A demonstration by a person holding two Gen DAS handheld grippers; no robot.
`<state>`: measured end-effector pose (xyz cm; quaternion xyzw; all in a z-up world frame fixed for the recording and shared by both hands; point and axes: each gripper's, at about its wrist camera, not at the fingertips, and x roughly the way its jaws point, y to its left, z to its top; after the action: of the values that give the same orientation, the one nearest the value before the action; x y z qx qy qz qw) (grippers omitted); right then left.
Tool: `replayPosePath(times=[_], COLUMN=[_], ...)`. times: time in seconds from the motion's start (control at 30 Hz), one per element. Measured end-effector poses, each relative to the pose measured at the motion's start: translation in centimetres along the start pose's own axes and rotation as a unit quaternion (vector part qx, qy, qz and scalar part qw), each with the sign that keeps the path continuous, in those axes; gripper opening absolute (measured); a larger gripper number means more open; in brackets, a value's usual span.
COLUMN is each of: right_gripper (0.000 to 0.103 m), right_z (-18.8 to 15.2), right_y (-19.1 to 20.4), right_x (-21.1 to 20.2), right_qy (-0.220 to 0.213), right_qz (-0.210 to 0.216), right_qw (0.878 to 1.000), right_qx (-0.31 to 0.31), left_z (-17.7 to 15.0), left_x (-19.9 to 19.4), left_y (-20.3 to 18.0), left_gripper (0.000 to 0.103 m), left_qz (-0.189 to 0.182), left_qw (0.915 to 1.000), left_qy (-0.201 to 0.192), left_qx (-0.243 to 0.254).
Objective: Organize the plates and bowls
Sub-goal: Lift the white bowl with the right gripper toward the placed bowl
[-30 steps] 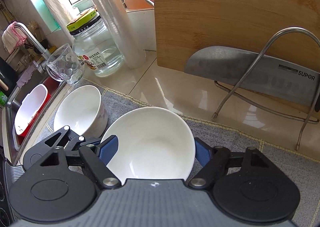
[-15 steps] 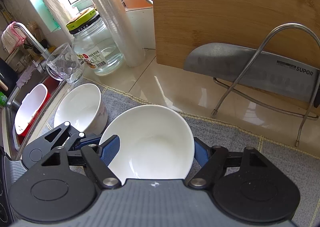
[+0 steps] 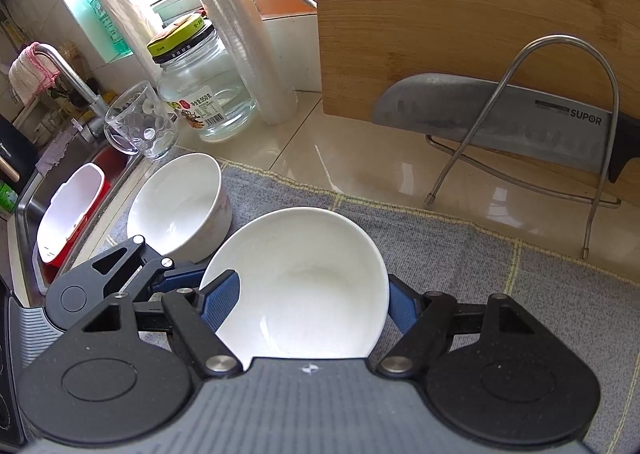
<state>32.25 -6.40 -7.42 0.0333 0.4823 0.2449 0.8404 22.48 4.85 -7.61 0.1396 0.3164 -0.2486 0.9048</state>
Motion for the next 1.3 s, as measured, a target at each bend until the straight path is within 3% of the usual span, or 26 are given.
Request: replayPosePath(times=[0.73,1.3], right_gripper=[0.082,0.082], right_z=[-4.4,-9.6], right_y=[3.6,4.2], right_x=[-6.1,-11.1], right_qy=[-0.024,-0.037], right_qz=[0.001,-0.013], right_qw=[1.0,0.999], right_qx=[0.003,0.026], left_z=[-0.4,-1.2], left_x=[-6.9,-10.9], left_y=[-3.3,-7.8], left_gripper=[0.088,0.088], left_qz=[-0.016,-0.051], left_qw=[0.9997,0.998], left_qy=[-0.007,-0.013], left_qx=[0.018,0.036])
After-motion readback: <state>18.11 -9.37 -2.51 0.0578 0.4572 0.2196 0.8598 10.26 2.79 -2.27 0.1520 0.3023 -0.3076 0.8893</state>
